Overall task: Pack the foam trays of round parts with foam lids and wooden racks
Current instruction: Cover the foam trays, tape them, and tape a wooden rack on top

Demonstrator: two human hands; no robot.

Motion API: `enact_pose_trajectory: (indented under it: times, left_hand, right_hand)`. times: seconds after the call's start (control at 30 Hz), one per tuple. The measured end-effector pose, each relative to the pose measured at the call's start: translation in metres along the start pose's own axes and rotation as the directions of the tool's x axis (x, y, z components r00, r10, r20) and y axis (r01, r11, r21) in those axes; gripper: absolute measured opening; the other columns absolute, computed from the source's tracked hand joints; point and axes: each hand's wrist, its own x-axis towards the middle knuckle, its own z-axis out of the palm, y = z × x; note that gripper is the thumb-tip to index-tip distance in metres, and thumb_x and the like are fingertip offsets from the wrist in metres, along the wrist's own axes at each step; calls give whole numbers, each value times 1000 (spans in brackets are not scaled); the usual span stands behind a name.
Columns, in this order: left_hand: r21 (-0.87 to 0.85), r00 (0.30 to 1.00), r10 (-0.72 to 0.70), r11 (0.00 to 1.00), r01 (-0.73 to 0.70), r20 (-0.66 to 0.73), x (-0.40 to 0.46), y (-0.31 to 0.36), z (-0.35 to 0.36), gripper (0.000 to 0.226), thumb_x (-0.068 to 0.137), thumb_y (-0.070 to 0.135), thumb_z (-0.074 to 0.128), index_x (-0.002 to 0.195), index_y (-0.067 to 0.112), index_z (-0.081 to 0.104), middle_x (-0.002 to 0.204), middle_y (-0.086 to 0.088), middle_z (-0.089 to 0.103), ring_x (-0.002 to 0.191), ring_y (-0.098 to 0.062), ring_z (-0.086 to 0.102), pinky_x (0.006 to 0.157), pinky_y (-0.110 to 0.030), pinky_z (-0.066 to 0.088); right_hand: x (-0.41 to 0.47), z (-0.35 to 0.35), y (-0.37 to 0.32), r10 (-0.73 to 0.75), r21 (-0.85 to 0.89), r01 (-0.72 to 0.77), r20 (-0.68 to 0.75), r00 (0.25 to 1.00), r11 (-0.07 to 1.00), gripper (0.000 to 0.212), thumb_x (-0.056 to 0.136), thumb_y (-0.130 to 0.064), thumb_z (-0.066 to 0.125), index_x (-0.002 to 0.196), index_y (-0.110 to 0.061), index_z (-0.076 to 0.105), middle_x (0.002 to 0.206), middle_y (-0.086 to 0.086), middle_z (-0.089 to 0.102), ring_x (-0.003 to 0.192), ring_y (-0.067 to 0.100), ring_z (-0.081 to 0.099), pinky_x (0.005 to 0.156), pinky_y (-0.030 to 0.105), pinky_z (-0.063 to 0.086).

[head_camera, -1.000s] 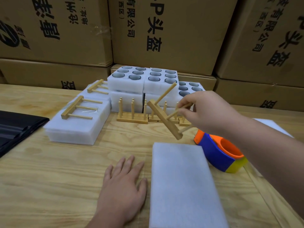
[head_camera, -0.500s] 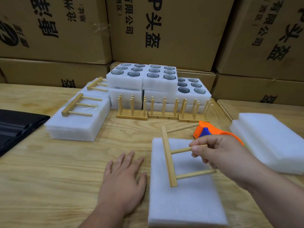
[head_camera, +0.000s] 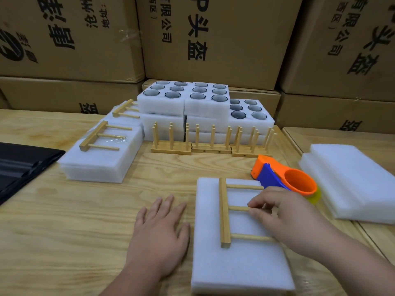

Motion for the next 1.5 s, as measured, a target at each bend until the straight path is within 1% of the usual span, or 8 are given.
enact_pose_trajectory:
  times: [0.27, 0.8, 0.9, 1.03, 1.13, 1.3, 1.4, 1.5]
  left_hand:
    - [-2, 1000, 1, 1000, -1, 3, 1, -1, 1, 62, 96, 63, 23, 157, 51, 18, 169, 22, 3, 156, -6, -4, 126, -41, -2]
    - [-8, 1000, -4, 1000, 4, 4, 2, -2, 3, 64, 94, 64, 21, 156, 51, 18, 168, 23, 3, 155, -5, -4, 125, -40, -4]
    - [-16, 1000, -3, 1000, 3, 4, 1, -2, 2, 63, 94, 64, 23, 156, 51, 20, 168, 23, 4, 155, -5, -4, 125, -40, -4]
    - [-12, 1000, -1, 1000, 1, 8, 2, -1, 0, 63, 95, 64, 23, 156, 51, 18, 168, 24, 3, 155, -4, -5, 125, -40, -4]
    - [-13, 1000, 0, 1000, 0, 7, 2, 0, 0, 62, 96, 63, 24, 156, 51, 17, 168, 24, 2, 155, -4, -6, 125, -40, -4]
    - [-14, 1000, 3, 1000, -3, 7, 2, -1, -1, 61, 96, 64, 23, 156, 52, 17, 168, 24, 0, 155, -4, -6, 125, -40, -4]
    - [-14, 1000, 5, 1000, -5, 5, 2, -1, -1, 61, 96, 64, 24, 156, 52, 17, 168, 24, 1, 155, -4, -5, 125, -41, -3]
    - [-19, 1000, 4, 1000, -4, 9, 2, -1, -1, 61, 96, 64, 24, 156, 52, 18, 168, 24, 2, 155, -4, -4, 125, -40, -3]
  right_hand:
    - [11, 11, -15, -196, -195, 209, 83, 977, 958, 19, 92, -44, 68, 108, -35, 75, 98, -22, 60, 101, 1, 53, 88, 28, 50]
    - [14, 19, -16, -197, -119, 210, 113, 974, 970, 7, 94, -43, 66, 98, -42, 71, 96, -23, 58, 96, -4, 54, 78, 18, 49]
    - [20, 9, -12, -164, -60, 168, 70, 984, 984, 3, 92, -43, 68, 91, -45, 68, 98, -25, 60, 95, -3, 57, 73, 14, 45]
    - [38, -8, 12, -113, -132, 95, -131, 985, 987, 8, 91, -35, 68, 89, -42, 66, 91, -22, 61, 91, -2, 55, 73, 16, 40]
    - [50, -17, 37, -1, -266, -64, -239, 971, 962, 16, 92, -35, 66, 107, -34, 68, 105, -11, 61, 96, 10, 55, 79, 28, 42]
    - [58, -23, 63, 146, -551, -217, -170, 974, 806, 47, 91, -51, 61, 131, -28, 56, 116, -5, 61, 100, 18, 60, 78, 35, 55]
    - [60, -20, 69, 199, -561, -261, -171, 965, 785, 45, 89, -56, 61, 121, -26, 53, 100, -7, 62, 84, 14, 60, 67, 34, 57]
    - [62, -17, 73, 251, -515, -333, -224, 942, 790, 38, 87, -59, 61, 98, -25, 49, 80, -10, 57, 67, 10, 56, 50, 31, 45]
